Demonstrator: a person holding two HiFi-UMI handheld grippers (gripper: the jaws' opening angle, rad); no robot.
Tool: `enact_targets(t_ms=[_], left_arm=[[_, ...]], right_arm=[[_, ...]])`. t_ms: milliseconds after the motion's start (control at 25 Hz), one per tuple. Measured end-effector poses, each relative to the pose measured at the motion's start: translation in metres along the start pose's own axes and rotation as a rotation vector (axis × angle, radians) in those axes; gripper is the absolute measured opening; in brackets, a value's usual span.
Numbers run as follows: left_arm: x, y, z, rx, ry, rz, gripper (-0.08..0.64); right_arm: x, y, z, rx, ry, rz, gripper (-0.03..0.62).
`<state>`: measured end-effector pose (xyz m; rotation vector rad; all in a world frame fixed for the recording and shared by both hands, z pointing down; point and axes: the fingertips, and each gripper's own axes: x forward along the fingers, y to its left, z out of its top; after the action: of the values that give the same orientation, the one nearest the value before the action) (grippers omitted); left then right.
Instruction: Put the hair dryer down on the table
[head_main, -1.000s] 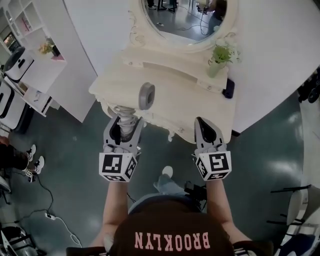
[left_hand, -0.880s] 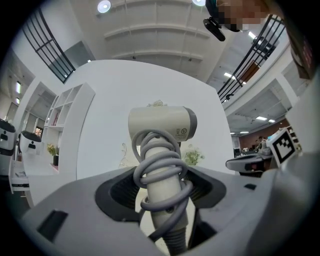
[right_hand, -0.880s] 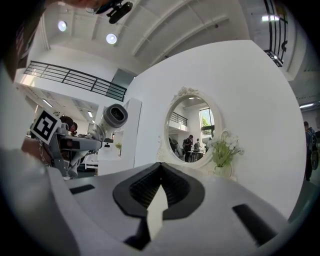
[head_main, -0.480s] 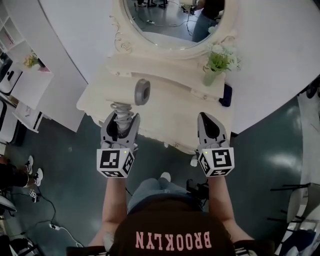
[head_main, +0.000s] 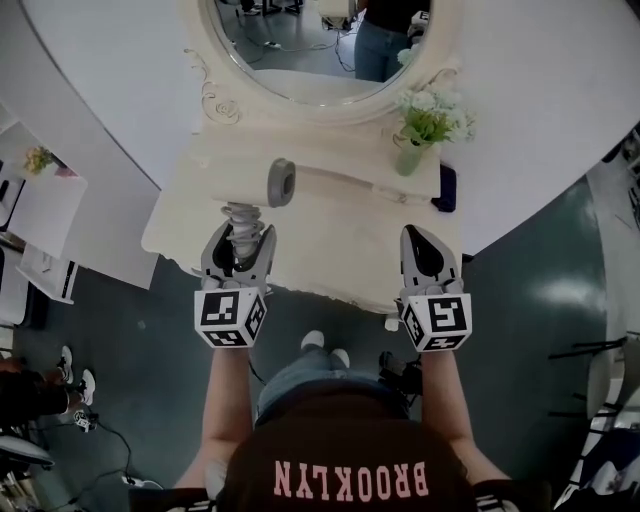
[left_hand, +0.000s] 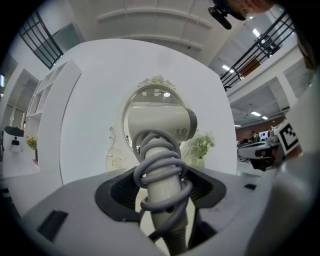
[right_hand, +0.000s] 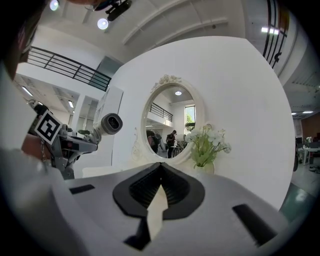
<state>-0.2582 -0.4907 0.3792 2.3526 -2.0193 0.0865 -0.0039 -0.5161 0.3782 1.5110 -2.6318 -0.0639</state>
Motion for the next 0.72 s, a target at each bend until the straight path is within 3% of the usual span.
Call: enact_targets(t_ms=[320,720], left_arm=[[0.052,0.011,-0.049,-0.026,0.196,-0.061,0.267],[0.090,0.012,-0.121,-0.073,0.464,-0.113,0.267]], right_arm=[[0.028,-0.017,-0.025,0.034,0.060,-0.066,-0.002],[0.052,-0.022,-0.064,0.067,0.154,-0.087,-0.002]])
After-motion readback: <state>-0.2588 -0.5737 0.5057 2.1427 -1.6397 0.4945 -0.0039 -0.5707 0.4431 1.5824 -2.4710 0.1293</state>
